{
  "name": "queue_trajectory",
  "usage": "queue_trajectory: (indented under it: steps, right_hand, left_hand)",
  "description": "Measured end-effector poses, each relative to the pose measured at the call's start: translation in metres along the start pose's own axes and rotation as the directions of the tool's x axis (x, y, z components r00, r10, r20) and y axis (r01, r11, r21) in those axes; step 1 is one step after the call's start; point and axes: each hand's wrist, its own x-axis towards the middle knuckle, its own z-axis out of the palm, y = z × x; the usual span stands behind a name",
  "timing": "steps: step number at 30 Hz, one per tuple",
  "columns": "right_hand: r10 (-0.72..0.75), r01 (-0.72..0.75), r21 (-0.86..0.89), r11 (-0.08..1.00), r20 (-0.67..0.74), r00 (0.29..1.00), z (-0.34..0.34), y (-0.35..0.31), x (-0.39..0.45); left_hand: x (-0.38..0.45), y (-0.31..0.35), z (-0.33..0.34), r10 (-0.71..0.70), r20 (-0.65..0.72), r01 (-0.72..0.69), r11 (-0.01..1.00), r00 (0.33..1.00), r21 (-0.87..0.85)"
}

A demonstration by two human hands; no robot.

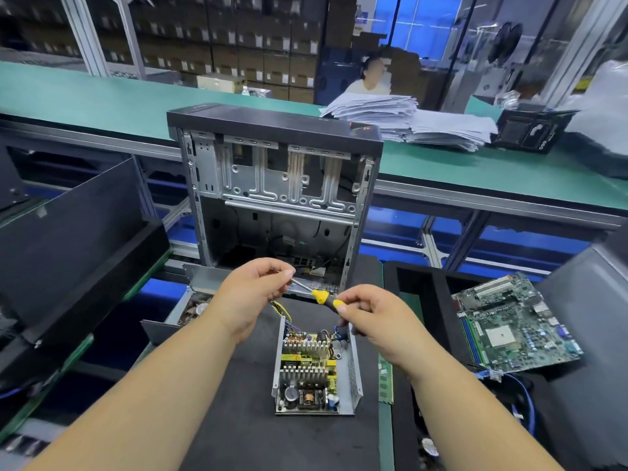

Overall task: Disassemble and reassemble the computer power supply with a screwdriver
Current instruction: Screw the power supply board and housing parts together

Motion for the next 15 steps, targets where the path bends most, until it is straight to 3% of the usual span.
queue_trajectory:
  steps: [7,12,15]
  right_hand:
    - [0.040,-0.040,0.051,0.998,0.010,0.999,-0.001,0.023,-0.004]
    - [0.033,-0.031,0.069,0.997,-0.024,0.999,-0.009,0.026,-0.007]
    - [0.028,-0.027,0.047,0.999,-0.026,0.999,-0.014,0.025,-0.010]
  left_hand:
    - [0.000,-0.010,0.010,-0.001,0.020,0.000,0.997,1.000,0.084]
    - [0.003,-0.013,0.021,-0.114,-0.156,0.105,0.993,0.981,-0.061]
    - [0.004,-0.014,0.020,-0.136,-0.179,0.133,0.991,0.974,-0.030]
